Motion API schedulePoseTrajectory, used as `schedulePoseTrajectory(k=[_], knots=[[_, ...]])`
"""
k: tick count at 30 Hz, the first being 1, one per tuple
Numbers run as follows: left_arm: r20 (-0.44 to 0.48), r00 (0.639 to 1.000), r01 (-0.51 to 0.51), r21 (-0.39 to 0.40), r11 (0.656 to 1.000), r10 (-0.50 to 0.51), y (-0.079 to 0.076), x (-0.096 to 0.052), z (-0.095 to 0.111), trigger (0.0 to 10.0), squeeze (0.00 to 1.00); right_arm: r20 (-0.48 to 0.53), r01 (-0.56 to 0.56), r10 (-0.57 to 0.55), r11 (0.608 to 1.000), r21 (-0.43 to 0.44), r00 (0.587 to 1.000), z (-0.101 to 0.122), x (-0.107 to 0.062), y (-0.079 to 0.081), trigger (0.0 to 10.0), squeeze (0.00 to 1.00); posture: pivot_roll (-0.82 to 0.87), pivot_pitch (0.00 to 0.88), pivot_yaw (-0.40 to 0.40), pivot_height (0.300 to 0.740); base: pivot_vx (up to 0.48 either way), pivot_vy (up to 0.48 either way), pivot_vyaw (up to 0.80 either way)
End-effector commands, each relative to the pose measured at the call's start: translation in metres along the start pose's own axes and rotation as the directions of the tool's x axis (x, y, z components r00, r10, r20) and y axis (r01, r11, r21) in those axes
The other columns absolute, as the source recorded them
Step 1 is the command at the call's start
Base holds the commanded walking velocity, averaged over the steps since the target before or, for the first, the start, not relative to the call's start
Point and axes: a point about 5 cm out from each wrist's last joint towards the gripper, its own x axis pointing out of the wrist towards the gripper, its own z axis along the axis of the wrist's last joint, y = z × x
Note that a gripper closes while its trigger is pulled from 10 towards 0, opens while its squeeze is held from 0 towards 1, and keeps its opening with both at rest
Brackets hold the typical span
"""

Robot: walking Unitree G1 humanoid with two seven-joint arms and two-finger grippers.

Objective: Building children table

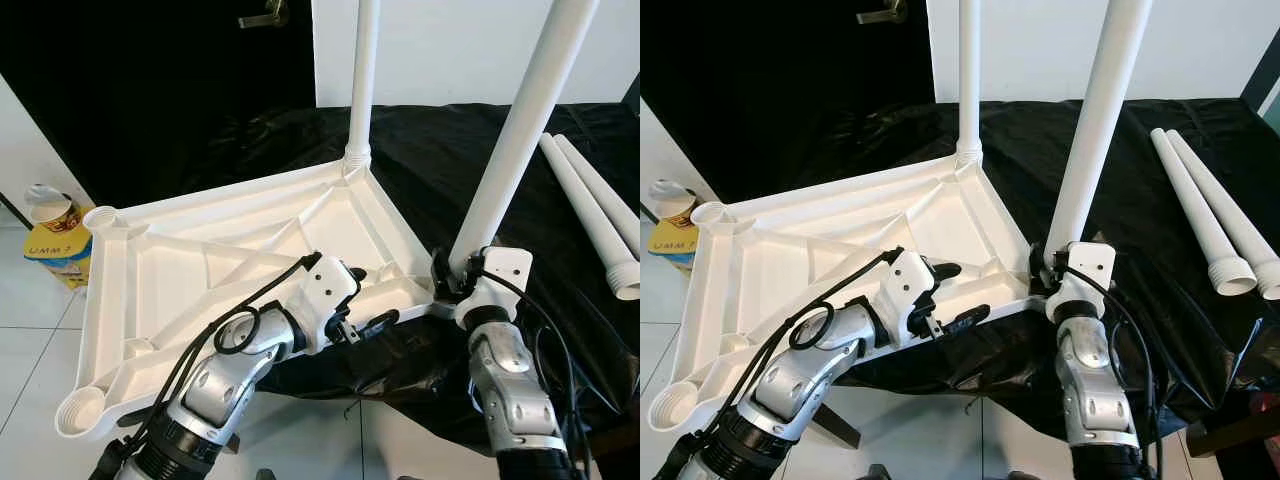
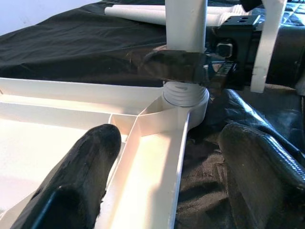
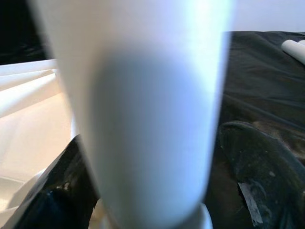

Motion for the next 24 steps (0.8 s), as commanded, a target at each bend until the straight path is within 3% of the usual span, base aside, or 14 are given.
schedulePoseTrajectory(k=[1,3,4,5,7,11,13,14,17,18,19,20,24], knots=[[-0.007,1.0,0.017,0.0,1.0,-0.017,-0.001,-0.003,0.0,10.0,0.0,0.009,-0.04,0.04,0.999,0.007,0.999,0.001,-0.002,-0.004,10.0,0.0,0.0,0.053,0.014,0.74,0.0,0.0,0.0],[-0.009,1.0,0.016,0.0,1.0,-0.016,-0.001,-0.003,-0.001,10.0,0.0,-0.002,-0.213,0.213,0.976,-0.036,0.977,0.002,0.0,-0.007,10.0,0.0,0.0,0.057,0.017,0.74,0.0,0.0,0.0],[-0.009,1.0,0.016,0.0,1.0,-0.016,-0.001,-0.003,-0.001,10.0,0.0,-0.002,-0.213,0.213,0.976,-0.036,0.977,0.002,0.0,-0.007,10.0,0.0,0.0,0.057,0.017,0.74,0.0,0.0,0.0],[-0.009,1.0,0.016,0.0,1.0,-0.016,-0.001,-0.003,-0.001,10.0,0.0,-0.009,-0.282,0.282,0.958,-0.051,0.959,0.003,0.002,-0.009,10.0,0.0,0.0,0.057,0.019,0.74,0.0,0.0,0.0],[-0.009,1.0,0.016,0.0,1.0,-0.016,-0.001,-0.003,-0.001,10.0,0.0,-0.009,-0.282,0.282,0.958,-0.051,0.959,0.003,0.002,-0.009,10.0,0.0,0.0,0.057,0.019,0.74,0.0,0.0,0.0],[-0.009,1.0,0.017,0.002,1.0,-0.017,0.0,-0.003,0.0,10.0,0.0,-0.05,-0.429,0.426,0.898,-0.096,0.903,0.005,0.013,-0.013,10.0,0.0,0.0,0.058,0.023,0.74,0.0,0.0,0.0],[-0.009,1.0,0.017,0.002,1.0,-0.017,0.0,-0.003,0.0,10.0,0.0,-0.05,-0.429,0.426,0.898,-0.096,0.903,0.005,0.013,-0.013,10.0,0.0,0.0,0.058,0.023,0.74,0.0,0.0,0.0],[-0.016,1.0,0.019,0.008,1.0,-0.019,0.0,-0.004,0.0,10.0,0.0,-0.085,-0.497,0.49,0.859,-0.125,0.868,0.004,0.022,-0.01,10.0,0.0,0.02,0.059,0.017,0.74,0.0,0.0,0.0],[-0.019,1.0,0.018,0.01,1.0,-0.018,0.0,-0.004,0.0,10.0,0.0,-0.1,-0.524,0.515,0.841,-0.133,0.851,0.003,0.025,-0.009,10.0,0.0,0.02,0.059,0.017,0.74,0.0,0.0,0.0],[-0.02,1.0,0.015,0.008,1.0,-0.015,-0.001,-0.005,0.0,10.0,0.0,-0.111,-0.529,0.518,0.837,-0.141,0.848,0.001,0.027,-0.009,7.3,0.0,0.03,0.062,0.013,0.74,0.0,0.0,0.0],[-0.02,1.0,0.015,0.008,1.0,-0.015,-0.001,-0.005,0.0,10.0,0.0,-0.111,-0.529,0.518,0.837,-0.141,0.848,0.001,0.027,-0.009,7.3,0.0,0.03,0.062,0.013,0.74,0.0,0.0,0.0],[-0.021,1.0,0.012,0.006,1.0,-0.011,-0.001,-0.006,0.0,10.0,0.0,-0.128,-0.527,0.513,0.837,-0.145,0.849,-0.002,0.028,-0.011,0.0,0.0,0.03,0.062,0.013,0.74,0.0,0.0,0.0],[-0.03,1.0,0.008,0.007,1.0,-0.008,-0.001,-0.007,-0.002,10.0,0.0,-0.162,-0.532,0.51,0.833,-0.15,0.845,-0.01,0.027,-0.016,0.0,0.0,0.03,0.066,0.016,0.74,0.0,0.0,0.0]])
